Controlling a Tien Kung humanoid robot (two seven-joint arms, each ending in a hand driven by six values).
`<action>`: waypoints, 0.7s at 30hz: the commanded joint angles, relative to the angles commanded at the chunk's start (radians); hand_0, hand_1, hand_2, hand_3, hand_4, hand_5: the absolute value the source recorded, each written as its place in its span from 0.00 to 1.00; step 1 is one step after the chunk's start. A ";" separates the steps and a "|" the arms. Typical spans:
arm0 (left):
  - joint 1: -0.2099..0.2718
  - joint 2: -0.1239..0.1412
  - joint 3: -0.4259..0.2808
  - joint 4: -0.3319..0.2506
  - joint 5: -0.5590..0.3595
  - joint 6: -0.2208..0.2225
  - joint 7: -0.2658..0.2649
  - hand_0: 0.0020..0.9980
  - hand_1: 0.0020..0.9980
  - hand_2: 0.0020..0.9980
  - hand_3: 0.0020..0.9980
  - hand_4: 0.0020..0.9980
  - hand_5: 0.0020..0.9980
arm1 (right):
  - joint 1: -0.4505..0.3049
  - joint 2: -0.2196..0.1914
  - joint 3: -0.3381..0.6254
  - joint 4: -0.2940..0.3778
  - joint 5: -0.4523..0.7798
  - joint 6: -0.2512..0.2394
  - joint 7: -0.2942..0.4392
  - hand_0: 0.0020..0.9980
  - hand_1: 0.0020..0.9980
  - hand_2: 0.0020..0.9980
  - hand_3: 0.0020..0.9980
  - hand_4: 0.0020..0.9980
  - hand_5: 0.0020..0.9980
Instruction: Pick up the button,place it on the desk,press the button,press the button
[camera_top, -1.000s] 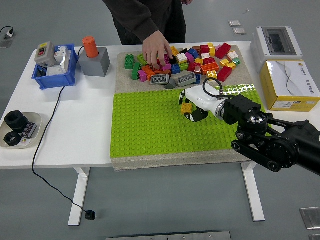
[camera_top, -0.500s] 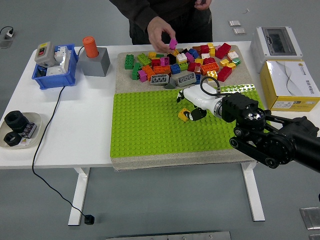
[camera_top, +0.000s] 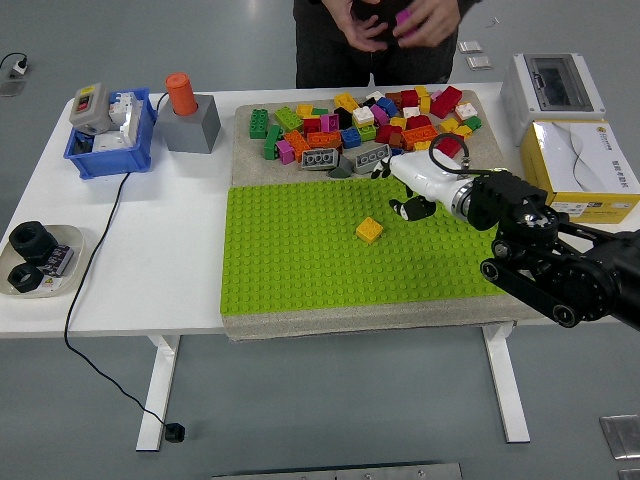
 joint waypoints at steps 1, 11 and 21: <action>0.000 0.000 0.000 0.000 0.000 0.000 0.000 0.68 0.65 0.70 0.77 0.76 0.60 | 0.003 -0.011 -0.010 0.000 0.008 0.002 0.000 0.31 0.43 0.77 0.68 0.57 0.03; -0.001 -0.001 -0.001 0.000 0.004 0.000 0.002 0.68 0.65 0.70 0.77 0.77 0.60 | -0.002 -0.011 -0.057 0.003 0.049 0.010 0.021 0.33 0.45 0.77 0.68 0.39 0.00; 0.001 0.001 -0.004 0.000 0.005 0.000 0.002 0.68 0.65 0.70 0.77 0.77 0.60 | 0.010 -0.004 -0.088 0.022 0.088 0.024 0.033 0.34 0.46 0.76 0.68 0.35 0.00</action>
